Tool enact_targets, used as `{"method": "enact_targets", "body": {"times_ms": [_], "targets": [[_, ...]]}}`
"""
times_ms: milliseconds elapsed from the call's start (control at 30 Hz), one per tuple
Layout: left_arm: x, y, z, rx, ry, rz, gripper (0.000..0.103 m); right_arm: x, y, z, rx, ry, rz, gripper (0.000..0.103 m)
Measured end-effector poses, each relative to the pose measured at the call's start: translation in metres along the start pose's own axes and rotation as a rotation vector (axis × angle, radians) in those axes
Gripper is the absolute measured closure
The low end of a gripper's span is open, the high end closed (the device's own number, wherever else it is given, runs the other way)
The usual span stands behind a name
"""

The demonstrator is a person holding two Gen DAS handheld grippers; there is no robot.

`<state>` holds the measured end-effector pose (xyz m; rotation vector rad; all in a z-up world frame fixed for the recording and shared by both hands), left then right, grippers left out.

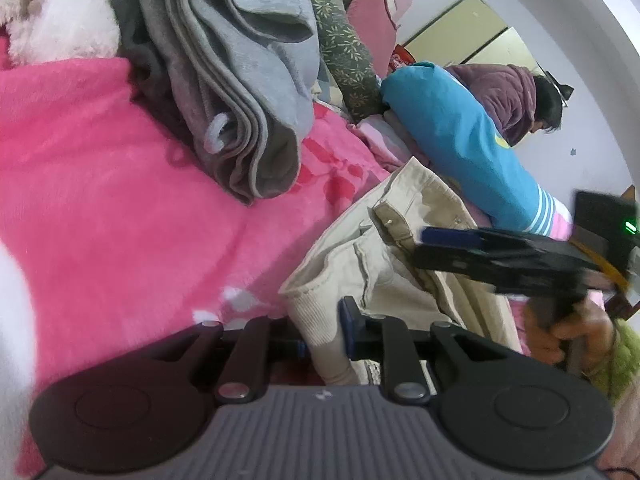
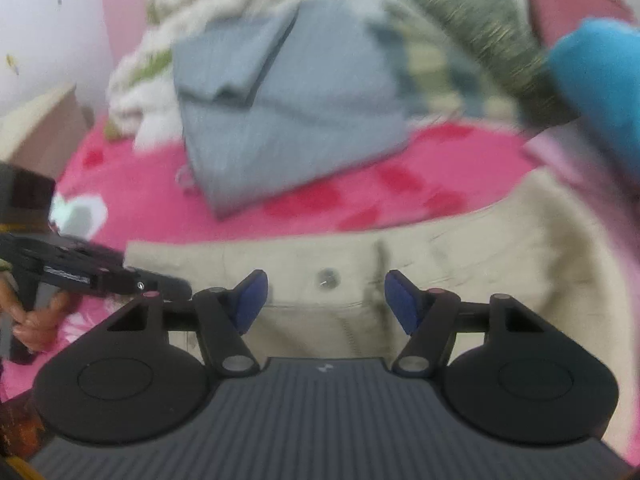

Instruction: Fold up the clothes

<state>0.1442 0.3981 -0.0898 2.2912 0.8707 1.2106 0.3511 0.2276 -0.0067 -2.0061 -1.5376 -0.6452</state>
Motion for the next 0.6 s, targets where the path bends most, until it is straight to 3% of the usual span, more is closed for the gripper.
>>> {"method": "enact_targets", "body": {"times_ms": [100,200,333,367,467,600], "targets": [[-0.001,0.005,0.000,0.020,0.011,0.032,0.084,0.006,0.010,0.025,-0.035,-0.042,0.014,0.038],[-0.002,0.010,0.000,0.040,0.023,0.064,0.083,0.002,0.019,0.046,-0.016,-0.103,0.053,0.034],[-0.003,0.017,0.000,0.068,0.039,0.108,0.081,-0.002,0.016,0.051,-0.016,-0.117,0.064,0.038],[-0.003,0.019,-0.001,0.078,0.046,0.119,0.080,-0.002,0.014,0.050,-0.007,-0.115,0.063,0.053],[-0.005,0.024,-0.004,0.107,0.068,0.150,0.079,-0.002,0.000,0.042,-0.057,-0.096,0.007,0.085],[-0.006,0.029,-0.009,0.144,0.102,0.174,0.075,-0.001,-0.018,0.030,-0.143,-0.017,-0.050,0.090]]}}
Point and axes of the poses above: each gripper's, at about its wrist camera, not at the fingertips, and z roughly the way its jaws point, y to its right, x to its top, the point moved 1 cm from there along z, roughly the way its jaws point, and after that the axes turned 6 degrees about x, right-handed, at the moved point
